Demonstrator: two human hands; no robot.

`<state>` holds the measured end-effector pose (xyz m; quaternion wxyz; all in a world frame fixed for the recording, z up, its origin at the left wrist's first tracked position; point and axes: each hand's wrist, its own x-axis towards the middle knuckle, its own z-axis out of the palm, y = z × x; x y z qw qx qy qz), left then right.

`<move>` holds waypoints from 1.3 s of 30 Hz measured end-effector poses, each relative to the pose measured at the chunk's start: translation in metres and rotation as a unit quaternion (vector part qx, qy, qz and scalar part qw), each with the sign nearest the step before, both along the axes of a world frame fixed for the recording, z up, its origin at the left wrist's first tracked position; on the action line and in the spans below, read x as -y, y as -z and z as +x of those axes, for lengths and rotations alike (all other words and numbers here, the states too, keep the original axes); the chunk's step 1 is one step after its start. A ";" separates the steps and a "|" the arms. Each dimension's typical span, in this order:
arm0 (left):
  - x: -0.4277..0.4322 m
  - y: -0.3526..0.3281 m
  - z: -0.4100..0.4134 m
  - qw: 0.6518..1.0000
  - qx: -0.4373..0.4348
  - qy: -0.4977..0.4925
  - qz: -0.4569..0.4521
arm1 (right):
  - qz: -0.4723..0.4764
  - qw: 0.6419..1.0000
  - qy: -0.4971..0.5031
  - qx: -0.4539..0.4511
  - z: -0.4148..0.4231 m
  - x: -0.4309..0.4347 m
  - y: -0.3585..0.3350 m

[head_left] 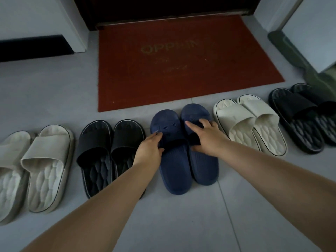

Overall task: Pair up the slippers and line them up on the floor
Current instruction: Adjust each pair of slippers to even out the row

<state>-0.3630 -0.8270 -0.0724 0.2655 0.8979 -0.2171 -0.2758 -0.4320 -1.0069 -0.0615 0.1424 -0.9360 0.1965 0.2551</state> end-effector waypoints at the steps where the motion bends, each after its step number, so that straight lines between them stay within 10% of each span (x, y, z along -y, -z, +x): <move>1: -0.003 -0.003 -0.002 1.000 -0.017 0.002 -0.004 | 0.001 1.000 -0.005 -0.007 -0.002 0.001 -0.004; 17: 0.020 -0.079 -0.048 0.985 -0.071 0.138 -0.081 | 0.020 0.990 0.139 -0.019 -0.130 -0.001 -0.117; 27: 0.107 -0.035 -0.080 0.995 -0.048 0.073 -0.045 | -0.052 0.997 0.041 -0.027 -0.123 0.174 -0.062; 39: 0.269 0.023 -0.075 0.993 0.001 -0.052 0.108 | 0.099 0.991 -0.016 0.083 -0.090 0.291 0.030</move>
